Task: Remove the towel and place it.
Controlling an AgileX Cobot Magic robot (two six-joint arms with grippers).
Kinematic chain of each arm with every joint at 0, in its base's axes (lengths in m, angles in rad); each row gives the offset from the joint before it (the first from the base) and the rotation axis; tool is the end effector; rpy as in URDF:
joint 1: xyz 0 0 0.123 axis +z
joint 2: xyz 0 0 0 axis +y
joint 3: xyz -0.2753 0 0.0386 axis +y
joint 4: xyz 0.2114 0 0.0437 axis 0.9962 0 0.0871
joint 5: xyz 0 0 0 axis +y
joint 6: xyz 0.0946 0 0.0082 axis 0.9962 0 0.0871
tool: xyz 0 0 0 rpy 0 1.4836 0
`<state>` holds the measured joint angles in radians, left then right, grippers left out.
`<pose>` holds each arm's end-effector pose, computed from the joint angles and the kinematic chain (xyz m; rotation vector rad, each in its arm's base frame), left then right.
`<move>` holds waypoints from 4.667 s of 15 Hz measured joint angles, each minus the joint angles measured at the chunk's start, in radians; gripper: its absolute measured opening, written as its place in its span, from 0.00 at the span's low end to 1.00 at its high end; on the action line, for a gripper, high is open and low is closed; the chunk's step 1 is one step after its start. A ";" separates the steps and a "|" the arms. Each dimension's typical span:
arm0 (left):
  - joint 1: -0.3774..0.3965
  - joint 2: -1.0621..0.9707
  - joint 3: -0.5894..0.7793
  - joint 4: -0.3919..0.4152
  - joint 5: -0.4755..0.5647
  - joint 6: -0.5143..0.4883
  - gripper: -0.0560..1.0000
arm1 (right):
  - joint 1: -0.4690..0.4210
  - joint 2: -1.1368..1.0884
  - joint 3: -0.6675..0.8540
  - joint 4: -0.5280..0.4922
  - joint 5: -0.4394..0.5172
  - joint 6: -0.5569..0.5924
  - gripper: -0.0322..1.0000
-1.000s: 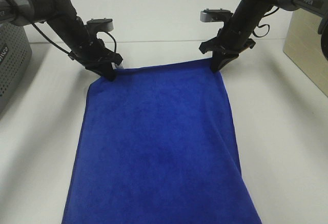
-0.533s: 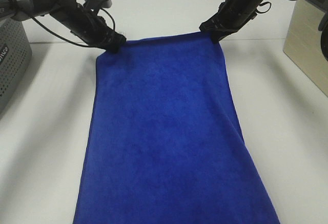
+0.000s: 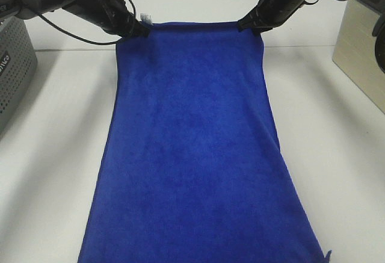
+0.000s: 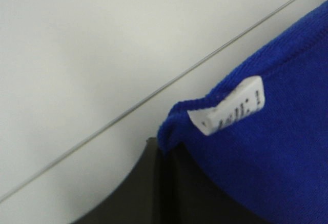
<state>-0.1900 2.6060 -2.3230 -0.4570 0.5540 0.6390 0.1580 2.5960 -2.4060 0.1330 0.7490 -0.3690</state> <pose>0.5282 -0.1240 0.1535 0.6053 2.1789 -0.2379 0.5258 0.0925 0.1649 -0.5546 2.3498 0.0573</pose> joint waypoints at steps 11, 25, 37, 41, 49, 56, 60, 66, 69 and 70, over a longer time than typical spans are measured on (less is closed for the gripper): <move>-0.036 0.112 0.000 0.000 -0.219 0.110 0.06 | 0.001 0.099 0.000 -0.092 -0.095 0.106 0.05; -0.035 0.143 0.000 -0.044 -0.418 0.109 0.53 | -0.010 0.105 0.000 -0.039 -0.184 0.109 0.63; -0.028 0.143 0.000 -0.052 -0.298 0.011 0.54 | -0.010 0.105 0.000 -0.031 -0.106 0.090 0.64; -0.028 0.131 0.000 -0.156 -0.324 -0.070 0.54 | -0.010 0.101 0.000 0.071 -0.133 0.090 0.64; -0.025 0.036 0.000 -0.145 0.008 -0.215 0.54 | -0.010 -0.061 0.000 0.086 0.287 0.095 0.64; -0.025 -0.269 -0.001 0.220 0.466 -0.496 0.77 | -0.010 -0.312 -0.001 0.014 0.467 0.202 0.82; 0.078 -0.429 -0.002 0.293 0.581 -0.545 0.77 | -0.031 -0.498 -0.002 0.008 0.468 0.232 0.83; 0.294 -0.550 0.077 0.316 0.655 -0.566 0.77 | -0.231 -0.835 0.336 -0.014 0.468 0.266 0.77; 0.293 -0.707 0.322 0.365 0.655 -0.563 0.77 | -0.231 -1.083 0.638 -0.014 0.467 0.266 0.77; 0.293 -0.804 0.458 0.408 0.657 -0.557 0.77 | -0.231 -1.212 0.785 -0.014 0.467 0.266 0.77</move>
<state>0.1030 1.8020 -1.8650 -0.0490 1.2110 0.0820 -0.0730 1.3840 -1.6210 0.1190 1.2160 -0.1030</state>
